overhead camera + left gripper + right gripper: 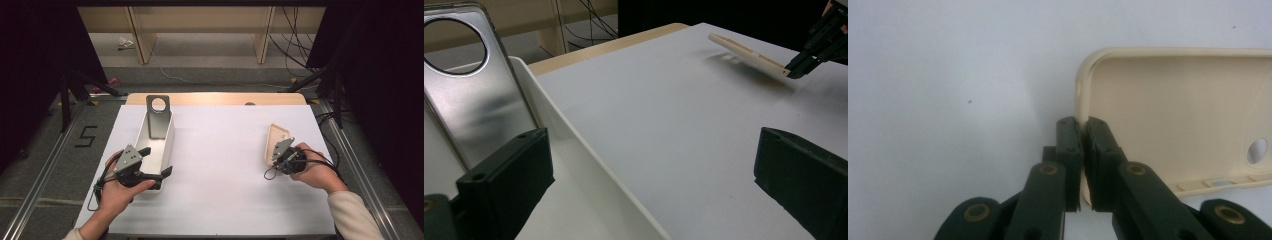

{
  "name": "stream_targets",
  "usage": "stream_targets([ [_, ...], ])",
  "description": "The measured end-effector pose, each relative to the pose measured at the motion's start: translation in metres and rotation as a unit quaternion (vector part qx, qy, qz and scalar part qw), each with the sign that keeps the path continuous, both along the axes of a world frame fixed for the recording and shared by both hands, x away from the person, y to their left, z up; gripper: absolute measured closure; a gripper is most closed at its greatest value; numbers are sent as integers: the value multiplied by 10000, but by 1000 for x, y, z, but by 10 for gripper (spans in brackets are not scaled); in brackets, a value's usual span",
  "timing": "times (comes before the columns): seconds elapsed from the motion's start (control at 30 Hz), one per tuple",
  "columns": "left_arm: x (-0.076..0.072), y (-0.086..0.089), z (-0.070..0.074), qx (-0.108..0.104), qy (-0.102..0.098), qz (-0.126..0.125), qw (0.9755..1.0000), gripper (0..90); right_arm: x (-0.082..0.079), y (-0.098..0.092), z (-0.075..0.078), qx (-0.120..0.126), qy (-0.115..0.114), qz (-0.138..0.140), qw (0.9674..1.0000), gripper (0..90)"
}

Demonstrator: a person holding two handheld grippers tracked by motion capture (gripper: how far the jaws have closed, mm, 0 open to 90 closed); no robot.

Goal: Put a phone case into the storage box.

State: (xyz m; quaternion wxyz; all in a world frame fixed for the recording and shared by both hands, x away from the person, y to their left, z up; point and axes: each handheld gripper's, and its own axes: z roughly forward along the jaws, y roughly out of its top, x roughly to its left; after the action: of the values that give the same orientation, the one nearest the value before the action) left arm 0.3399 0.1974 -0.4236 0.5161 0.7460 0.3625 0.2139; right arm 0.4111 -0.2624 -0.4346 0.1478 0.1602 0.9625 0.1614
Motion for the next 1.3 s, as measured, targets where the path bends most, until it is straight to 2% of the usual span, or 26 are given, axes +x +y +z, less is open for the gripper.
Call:
stream_targets([
  [0.23,0,0,0,-1,6,3,10000,20,-3,-2,4,486,-211,-71,9986,862],
  [0.53,0,0,0,-11,3,11,10000,22,-6,4,6,810,-258,-57,9964,863],
  [0.83,0,0,0,-11,4,23,10000,23,-13,15,9,1055,-251,125,9940,863],
  [1.3,0,1,0,1,-7,33,10000,24,-23,34,12,1195,-249,508,9912,862],
])
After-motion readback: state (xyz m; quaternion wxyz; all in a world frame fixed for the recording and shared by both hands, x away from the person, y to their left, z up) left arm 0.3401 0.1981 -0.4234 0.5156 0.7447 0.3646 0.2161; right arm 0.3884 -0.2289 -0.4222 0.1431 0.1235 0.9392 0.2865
